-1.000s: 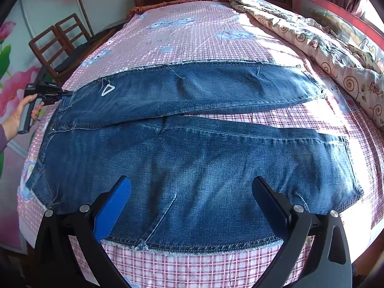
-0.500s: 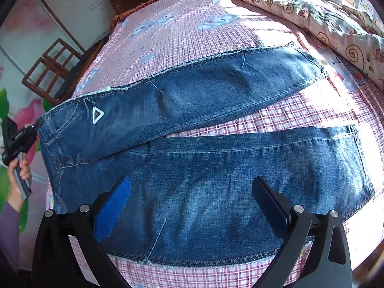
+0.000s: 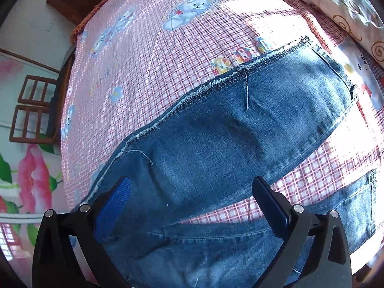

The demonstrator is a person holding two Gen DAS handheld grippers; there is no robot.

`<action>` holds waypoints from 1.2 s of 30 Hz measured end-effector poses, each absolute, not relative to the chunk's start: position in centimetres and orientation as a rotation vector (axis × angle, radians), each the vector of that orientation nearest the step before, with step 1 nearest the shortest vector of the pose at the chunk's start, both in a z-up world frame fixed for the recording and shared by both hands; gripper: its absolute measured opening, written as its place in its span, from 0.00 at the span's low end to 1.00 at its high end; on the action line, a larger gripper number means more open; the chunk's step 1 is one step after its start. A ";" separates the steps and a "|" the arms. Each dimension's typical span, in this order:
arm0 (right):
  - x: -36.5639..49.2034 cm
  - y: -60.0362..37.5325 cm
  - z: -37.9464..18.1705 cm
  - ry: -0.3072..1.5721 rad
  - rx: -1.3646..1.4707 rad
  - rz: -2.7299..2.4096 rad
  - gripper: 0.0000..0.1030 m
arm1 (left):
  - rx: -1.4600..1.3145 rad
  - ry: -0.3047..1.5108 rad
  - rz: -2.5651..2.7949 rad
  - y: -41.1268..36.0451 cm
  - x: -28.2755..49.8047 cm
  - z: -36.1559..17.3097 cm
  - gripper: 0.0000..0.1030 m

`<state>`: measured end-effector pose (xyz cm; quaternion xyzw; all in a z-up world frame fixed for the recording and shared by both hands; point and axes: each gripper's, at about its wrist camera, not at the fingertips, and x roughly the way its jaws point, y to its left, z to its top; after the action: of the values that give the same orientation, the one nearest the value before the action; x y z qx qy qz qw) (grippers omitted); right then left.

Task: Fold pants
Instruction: 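Grasp the jeans waistband with the left gripper while the right gripper grasps the leg hem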

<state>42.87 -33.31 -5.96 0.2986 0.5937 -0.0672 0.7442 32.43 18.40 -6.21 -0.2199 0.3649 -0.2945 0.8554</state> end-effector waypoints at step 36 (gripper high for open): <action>40.3 -30.7 -4.7 1.122 0.826 0.008 0.01 | -0.453 0.631 -0.453 23.7 31.1 -5.6 0.12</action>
<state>40.33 -30.74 -4.68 0.3802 0.5167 0.0035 0.7671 31.06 23.73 -5.56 -0.2191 0.3049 -0.2189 0.9006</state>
